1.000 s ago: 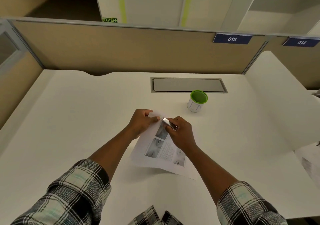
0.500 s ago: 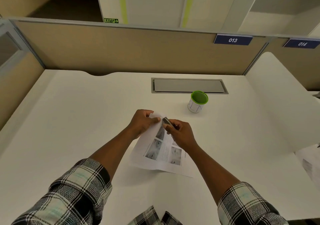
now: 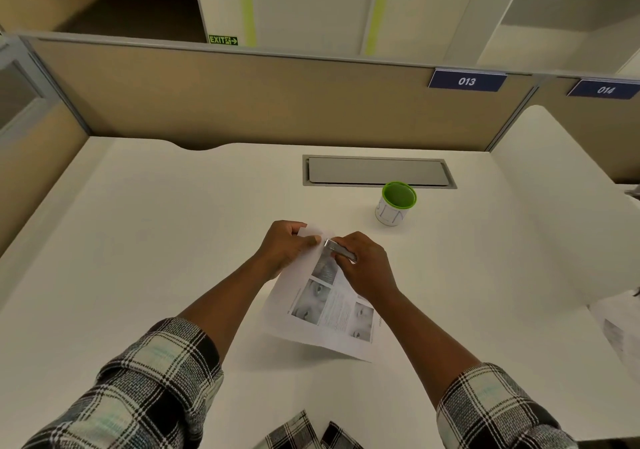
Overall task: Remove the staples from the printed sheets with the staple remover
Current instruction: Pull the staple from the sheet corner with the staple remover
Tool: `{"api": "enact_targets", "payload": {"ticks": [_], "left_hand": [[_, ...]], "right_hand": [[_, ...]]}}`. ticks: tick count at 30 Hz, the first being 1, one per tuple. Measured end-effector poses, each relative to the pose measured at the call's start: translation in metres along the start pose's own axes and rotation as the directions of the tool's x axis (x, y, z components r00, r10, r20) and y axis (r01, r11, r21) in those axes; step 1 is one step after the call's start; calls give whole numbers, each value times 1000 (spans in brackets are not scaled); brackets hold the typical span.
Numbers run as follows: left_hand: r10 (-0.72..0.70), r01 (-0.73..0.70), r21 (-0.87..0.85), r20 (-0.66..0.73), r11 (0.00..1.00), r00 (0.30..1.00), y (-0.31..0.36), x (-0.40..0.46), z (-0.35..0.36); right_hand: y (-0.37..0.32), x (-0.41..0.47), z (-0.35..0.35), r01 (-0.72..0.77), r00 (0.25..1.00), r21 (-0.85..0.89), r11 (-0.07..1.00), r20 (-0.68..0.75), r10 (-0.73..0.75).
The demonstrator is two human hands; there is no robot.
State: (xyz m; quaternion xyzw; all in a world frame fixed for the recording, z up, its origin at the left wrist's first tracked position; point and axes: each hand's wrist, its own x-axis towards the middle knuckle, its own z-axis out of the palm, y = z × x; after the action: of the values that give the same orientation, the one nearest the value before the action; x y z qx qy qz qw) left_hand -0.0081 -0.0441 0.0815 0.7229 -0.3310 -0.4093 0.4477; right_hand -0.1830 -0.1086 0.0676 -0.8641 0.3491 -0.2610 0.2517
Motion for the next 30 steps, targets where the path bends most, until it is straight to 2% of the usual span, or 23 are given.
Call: {"api": "enact_targets", "payload": {"ticks": [2,7,16,20,25,30], "left_hand": [[6,-6,14,1,1000,1000,-1,1,0],[4,-4,18,1,1000,1000,-4,4,-1],[-5,5,-19,-21,1000,1000,-5,3,0],[-7,8,5,-28,1000,1000,-6,4,1],[6,-7,-33,-25,999,1000,-6,4,-3],[9,-10,-62,-12,998,1000,-3,4,-4]], "right_hand": [[-1,0,0,25,1000,-41,999,6,-25],[-5,1,3,-31,999,-53,998,32,33],[-5,8,8,-236,971,194,952,18,237],[-2,10,4,-206,979,191,960,28,204],[1,7,0,-81,996,82,993,40,78],[0,3,-1,-75,997,123,990,-1,76]]}}
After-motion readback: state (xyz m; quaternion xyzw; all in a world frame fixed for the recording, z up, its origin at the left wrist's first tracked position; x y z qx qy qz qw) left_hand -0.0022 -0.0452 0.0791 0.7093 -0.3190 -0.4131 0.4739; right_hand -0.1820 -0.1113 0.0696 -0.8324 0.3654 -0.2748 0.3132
